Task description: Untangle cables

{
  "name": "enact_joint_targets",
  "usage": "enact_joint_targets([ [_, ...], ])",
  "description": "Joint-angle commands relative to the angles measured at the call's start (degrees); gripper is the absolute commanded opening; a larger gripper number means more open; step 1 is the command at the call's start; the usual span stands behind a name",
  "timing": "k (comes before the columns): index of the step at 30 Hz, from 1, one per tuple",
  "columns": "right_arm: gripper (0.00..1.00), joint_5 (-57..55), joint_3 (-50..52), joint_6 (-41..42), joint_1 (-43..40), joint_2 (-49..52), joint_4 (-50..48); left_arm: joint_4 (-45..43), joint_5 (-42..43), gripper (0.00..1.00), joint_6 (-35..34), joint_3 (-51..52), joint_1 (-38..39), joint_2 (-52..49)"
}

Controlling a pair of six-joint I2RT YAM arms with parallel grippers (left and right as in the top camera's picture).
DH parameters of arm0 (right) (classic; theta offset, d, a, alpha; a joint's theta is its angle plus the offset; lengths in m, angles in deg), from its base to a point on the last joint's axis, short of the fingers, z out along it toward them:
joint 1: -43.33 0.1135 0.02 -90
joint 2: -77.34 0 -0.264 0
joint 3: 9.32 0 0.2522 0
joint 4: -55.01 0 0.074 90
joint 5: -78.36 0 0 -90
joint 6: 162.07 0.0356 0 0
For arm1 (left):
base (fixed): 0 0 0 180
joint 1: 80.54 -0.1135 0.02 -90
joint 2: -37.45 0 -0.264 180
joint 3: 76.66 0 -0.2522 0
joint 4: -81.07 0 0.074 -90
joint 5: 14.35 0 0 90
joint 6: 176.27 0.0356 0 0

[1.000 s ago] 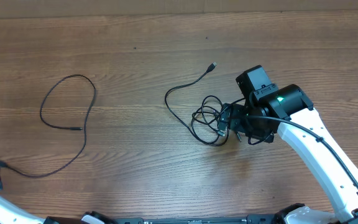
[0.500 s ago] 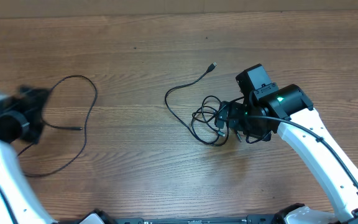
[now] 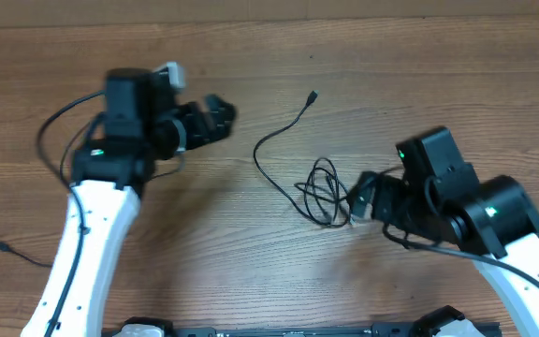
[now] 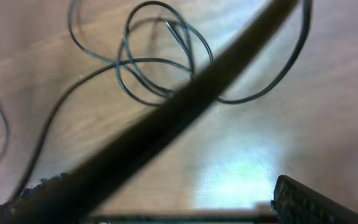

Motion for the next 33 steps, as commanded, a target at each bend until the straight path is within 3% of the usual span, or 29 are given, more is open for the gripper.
enact_joint_targets([
  [1,1.0,-0.83,-0.02,0.17,0.28,-0.22,2.73,-2.19,-1.73,1.0,5.01,-0.74,6.16,-2.69],
  [7,1.0,-2.62,-0.02,0.15,0.28,-0.07,3.96,-1.05,-1.73,1.0,10.75,-0.74,13.11,-7.13],
  [16,1.0,-1.64,-0.02,-4.9,0.28,4.72,12.7,2.73,-1.73,1.0,9.33,-0.74,14.23,-12.44],
  [24,1.0,20.46,0.04,-23.1,0.28,7.28,12.85,3.67,-1.75,1.0,9.38,-0.74,14.1,-12.81],
  [33,1.0,19.63,0.26,-23.61,0.28,7.3,16.5,4.5,-0.61,1.0,9.38,-0.74,14.1,-12.81],
])
